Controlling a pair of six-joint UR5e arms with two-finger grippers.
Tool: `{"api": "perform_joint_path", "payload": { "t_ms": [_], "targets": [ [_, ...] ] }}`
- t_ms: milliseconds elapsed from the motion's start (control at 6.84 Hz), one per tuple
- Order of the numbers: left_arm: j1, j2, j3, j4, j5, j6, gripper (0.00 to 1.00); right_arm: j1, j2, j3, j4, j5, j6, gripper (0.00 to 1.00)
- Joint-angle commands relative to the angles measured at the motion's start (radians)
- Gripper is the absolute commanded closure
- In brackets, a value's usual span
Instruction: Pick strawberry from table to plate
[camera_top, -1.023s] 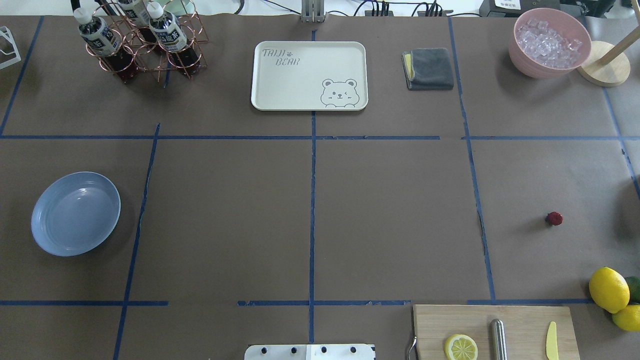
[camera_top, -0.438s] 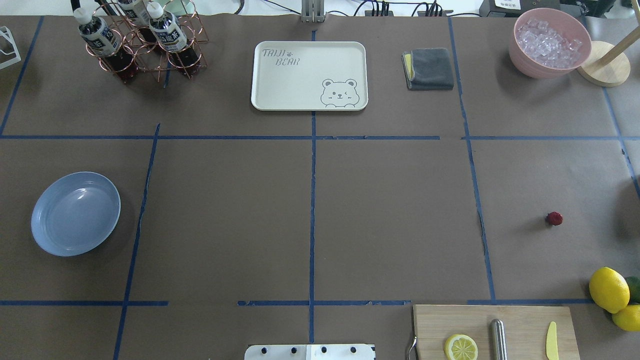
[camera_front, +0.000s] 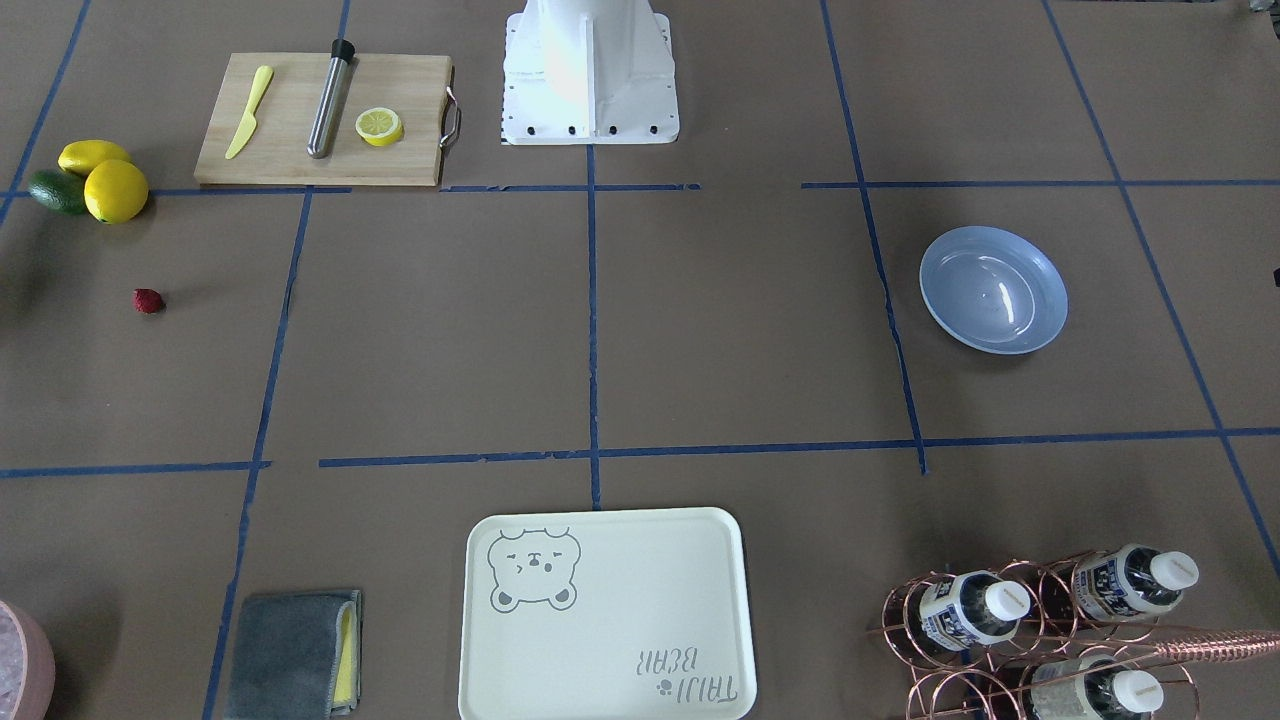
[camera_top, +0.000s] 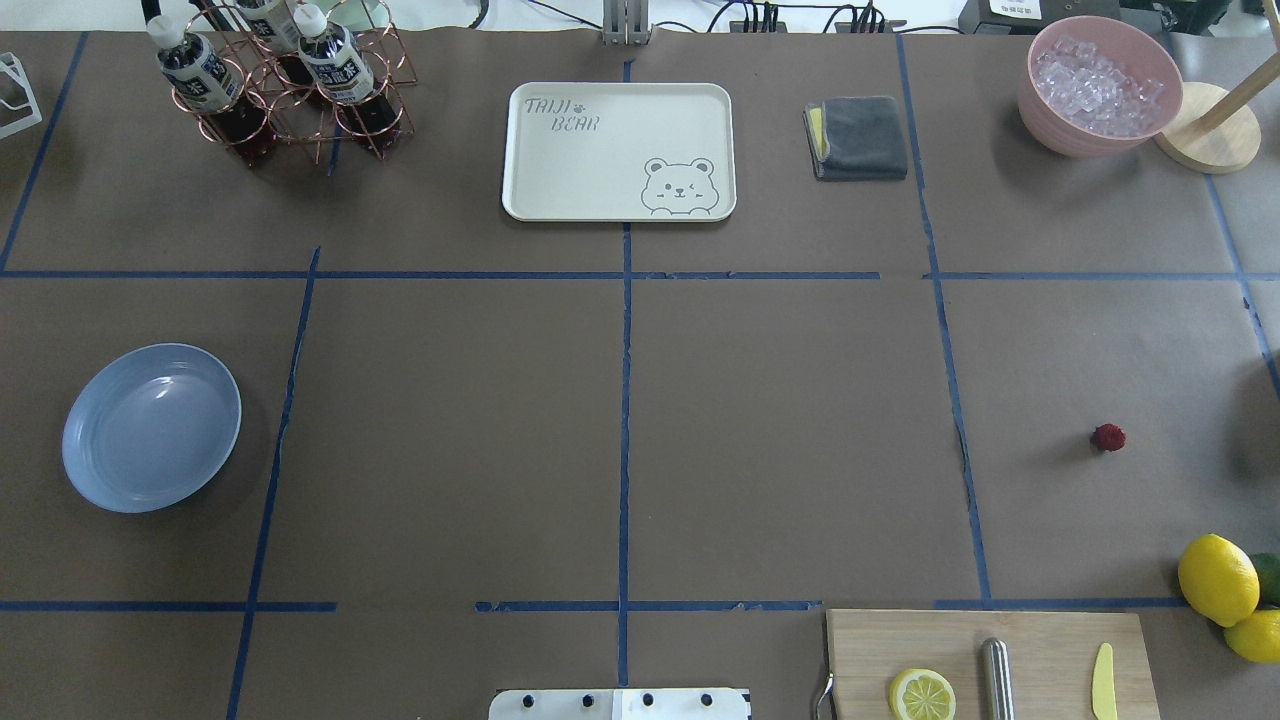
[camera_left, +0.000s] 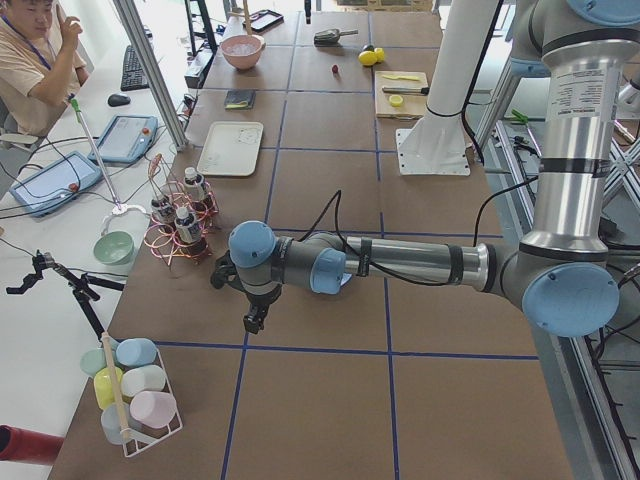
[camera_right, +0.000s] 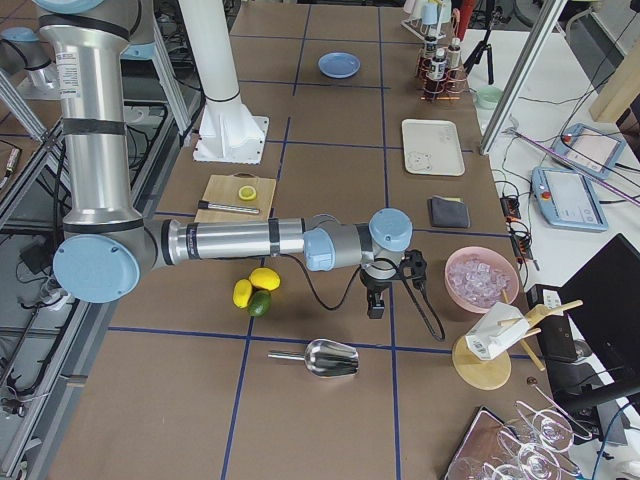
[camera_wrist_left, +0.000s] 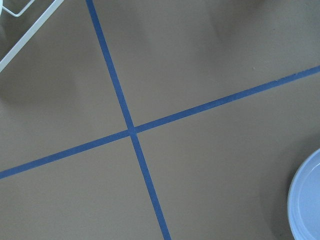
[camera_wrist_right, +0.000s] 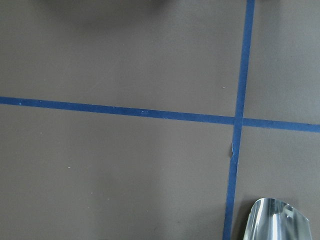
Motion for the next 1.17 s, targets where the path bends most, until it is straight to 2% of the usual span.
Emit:
{"api": "perform_joint_path", "payload": {
  "t_ms": [0,146,292,438,1023],
  "targets": [
    [0.226,0.0,0.038,-0.17,0.002,-0.107,0.0,-0.002,0.001,0.001,0.0,0.001,-0.001,0.0],
    [0.294,0.003,0.048,-0.252,0.0,-0.182,0.0,-0.004,0.002,0.001,0.009,0.013,-0.001,0.0],
    [0.334,0.0,0.089,-0.318,0.0,-0.209,0.0,-0.018,-0.009,-0.009,0.107,0.016,0.005,0.0],
    [0.353,0.001,0.104,-0.361,0.002,-0.238,0.0,-0.019,-0.01,-0.022,0.136,0.021,0.006,0.0],
    [0.399,-0.007,0.117,-0.366,0.003,-0.278,0.08,-0.021,-0.009,-0.037,0.138,0.027,0.011,0.0]
  ]
}}
